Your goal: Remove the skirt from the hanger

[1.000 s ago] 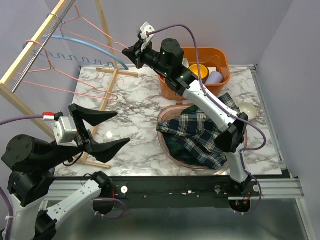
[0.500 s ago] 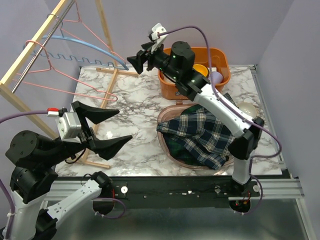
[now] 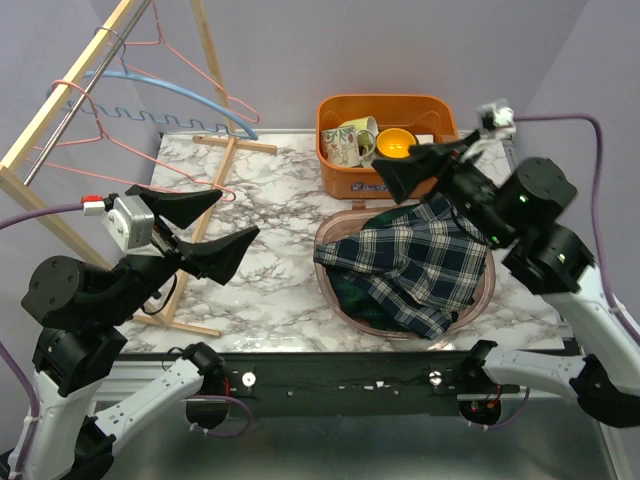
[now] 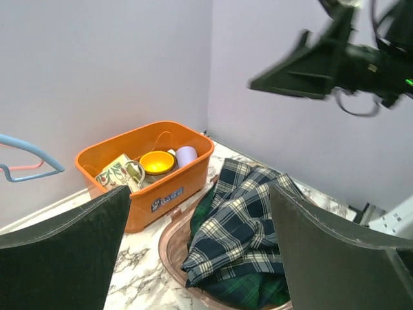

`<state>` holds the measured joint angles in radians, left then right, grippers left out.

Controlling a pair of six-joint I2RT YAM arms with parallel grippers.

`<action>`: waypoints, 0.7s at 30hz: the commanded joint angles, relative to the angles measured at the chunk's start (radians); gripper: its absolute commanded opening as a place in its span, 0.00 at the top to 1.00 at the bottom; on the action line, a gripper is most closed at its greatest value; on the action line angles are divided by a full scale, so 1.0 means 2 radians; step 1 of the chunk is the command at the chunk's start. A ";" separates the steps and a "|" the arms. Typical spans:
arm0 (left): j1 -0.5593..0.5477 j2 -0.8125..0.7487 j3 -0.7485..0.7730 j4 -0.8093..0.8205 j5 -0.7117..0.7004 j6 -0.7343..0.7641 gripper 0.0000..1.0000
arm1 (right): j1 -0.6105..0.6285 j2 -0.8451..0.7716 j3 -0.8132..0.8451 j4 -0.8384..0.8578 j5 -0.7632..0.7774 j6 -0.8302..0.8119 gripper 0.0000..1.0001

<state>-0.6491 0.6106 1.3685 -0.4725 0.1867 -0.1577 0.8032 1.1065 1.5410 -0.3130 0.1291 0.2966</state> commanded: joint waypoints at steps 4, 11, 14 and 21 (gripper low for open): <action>0.002 -0.001 -0.039 0.051 -0.070 -0.049 0.01 | 0.000 -0.145 -0.120 -0.076 0.043 0.093 0.00; 0.002 -0.005 -0.061 0.050 -0.082 -0.065 0.01 | 0.000 -0.204 -0.165 -0.101 0.059 0.091 0.00; 0.002 -0.008 -0.067 0.051 -0.083 -0.068 0.01 | 0.000 -0.210 -0.168 -0.100 0.056 0.086 0.00; 0.002 -0.010 -0.078 0.058 -0.083 -0.066 0.01 | 0.000 -0.218 -0.173 -0.090 0.050 0.076 0.00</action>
<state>-0.6491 0.5995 1.2282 -0.3878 0.0429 -0.2821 0.8032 0.6888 1.2110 -0.4946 0.2157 0.4629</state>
